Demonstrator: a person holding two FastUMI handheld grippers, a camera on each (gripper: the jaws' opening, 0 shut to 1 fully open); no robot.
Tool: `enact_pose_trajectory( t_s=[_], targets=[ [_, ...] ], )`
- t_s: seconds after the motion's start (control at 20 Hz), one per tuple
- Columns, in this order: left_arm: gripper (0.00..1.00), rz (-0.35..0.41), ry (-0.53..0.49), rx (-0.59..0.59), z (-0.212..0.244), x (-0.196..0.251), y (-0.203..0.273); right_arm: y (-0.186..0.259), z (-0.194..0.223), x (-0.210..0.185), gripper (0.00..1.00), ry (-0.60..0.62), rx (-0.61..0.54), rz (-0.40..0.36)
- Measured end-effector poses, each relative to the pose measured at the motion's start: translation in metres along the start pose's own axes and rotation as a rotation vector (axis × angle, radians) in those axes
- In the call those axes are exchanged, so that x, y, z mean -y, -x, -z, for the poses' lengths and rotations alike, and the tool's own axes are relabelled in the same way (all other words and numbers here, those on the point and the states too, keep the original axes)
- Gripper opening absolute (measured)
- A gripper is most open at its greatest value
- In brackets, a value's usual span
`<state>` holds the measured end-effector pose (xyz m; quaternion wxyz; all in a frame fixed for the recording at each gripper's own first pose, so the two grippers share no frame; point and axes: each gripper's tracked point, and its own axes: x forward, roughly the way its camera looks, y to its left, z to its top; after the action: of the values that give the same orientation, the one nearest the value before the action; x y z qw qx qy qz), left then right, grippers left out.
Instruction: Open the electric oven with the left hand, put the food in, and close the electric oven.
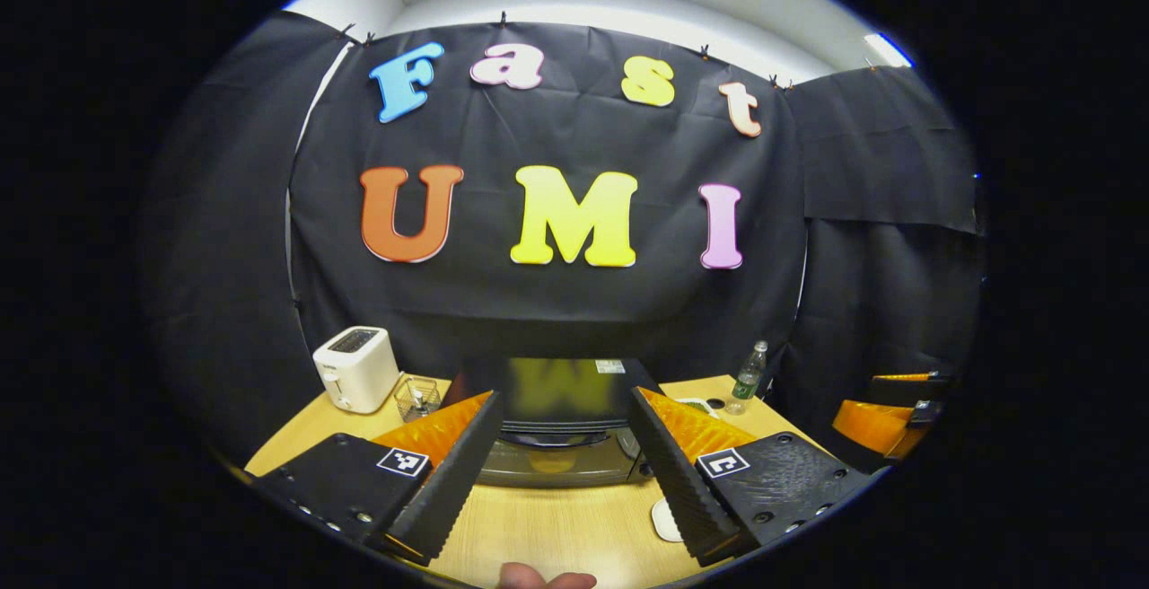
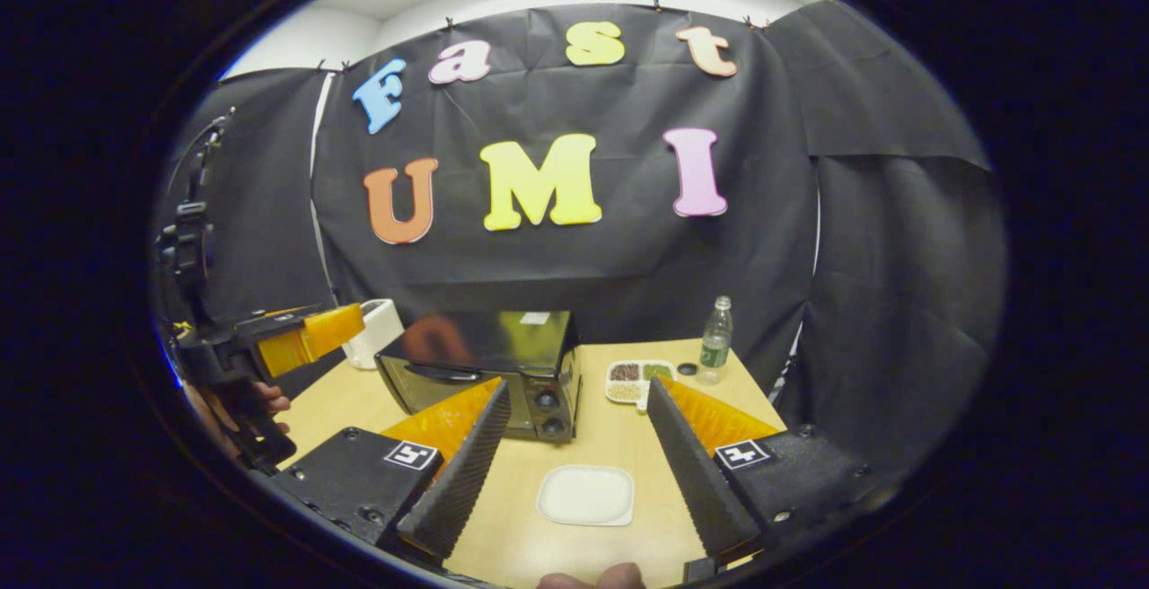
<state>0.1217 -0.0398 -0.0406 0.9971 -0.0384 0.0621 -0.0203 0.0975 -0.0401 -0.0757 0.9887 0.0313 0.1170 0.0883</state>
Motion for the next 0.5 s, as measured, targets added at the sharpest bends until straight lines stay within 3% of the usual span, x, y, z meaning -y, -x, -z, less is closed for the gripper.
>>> enact_pose_trajectory(
  t_s=[0.15, 0.5],
  targets=[
    [0.93, 0.006, 0.013, 0.033, -0.024, -0.007, 0.060, 0.028, -0.008, -0.026, 0.96, -0.001, 0.031, 0.002],
    [0.93, -0.006, 0.033, 0.038, -0.028, -0.035, 0.186, 0.116, -0.017, -0.086, 0.96, 0.053, 0.105, 0.006]
  ],
)
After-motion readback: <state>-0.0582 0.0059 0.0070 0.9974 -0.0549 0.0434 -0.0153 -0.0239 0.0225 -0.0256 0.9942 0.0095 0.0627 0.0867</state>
